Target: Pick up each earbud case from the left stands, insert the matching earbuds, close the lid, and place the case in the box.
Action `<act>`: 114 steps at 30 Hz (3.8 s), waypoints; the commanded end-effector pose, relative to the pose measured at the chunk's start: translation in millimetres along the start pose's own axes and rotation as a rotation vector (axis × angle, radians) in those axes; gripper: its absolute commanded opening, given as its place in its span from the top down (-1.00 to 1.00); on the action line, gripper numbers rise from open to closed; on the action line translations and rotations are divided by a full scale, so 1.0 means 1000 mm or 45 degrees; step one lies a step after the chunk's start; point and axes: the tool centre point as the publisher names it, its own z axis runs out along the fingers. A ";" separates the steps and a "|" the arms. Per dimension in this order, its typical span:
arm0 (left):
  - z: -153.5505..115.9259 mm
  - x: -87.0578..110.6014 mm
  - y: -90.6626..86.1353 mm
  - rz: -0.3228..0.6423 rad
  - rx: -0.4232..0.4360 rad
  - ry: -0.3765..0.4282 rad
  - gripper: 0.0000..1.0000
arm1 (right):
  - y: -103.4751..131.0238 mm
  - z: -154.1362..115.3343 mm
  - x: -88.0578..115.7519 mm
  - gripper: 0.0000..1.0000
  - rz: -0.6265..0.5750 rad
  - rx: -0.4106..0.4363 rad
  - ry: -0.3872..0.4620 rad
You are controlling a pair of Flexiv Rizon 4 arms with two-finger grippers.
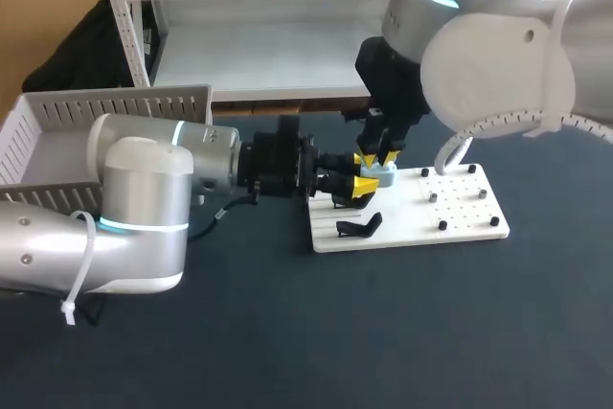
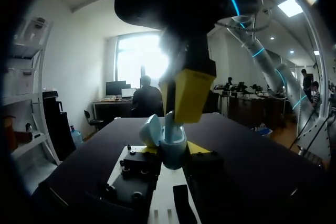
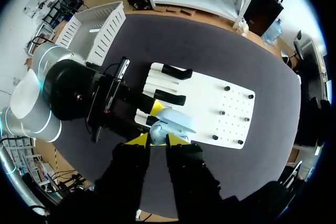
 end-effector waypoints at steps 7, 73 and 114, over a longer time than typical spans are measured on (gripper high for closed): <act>0.000 0.000 -0.001 0.001 -0.004 0.001 1.00 | -0.001 0.002 -0.003 0.15 0.002 0.003 0.025; -0.138 -0.045 0.019 0.131 -0.494 0.137 1.00 | -0.066 -0.057 0.008 -1.00 0.315 -0.070 -0.257; -0.385 0.045 0.131 -0.342 -1.063 0.439 -1.00 | -0.066 -0.057 0.008 -1.00 0.315 -0.070 -0.257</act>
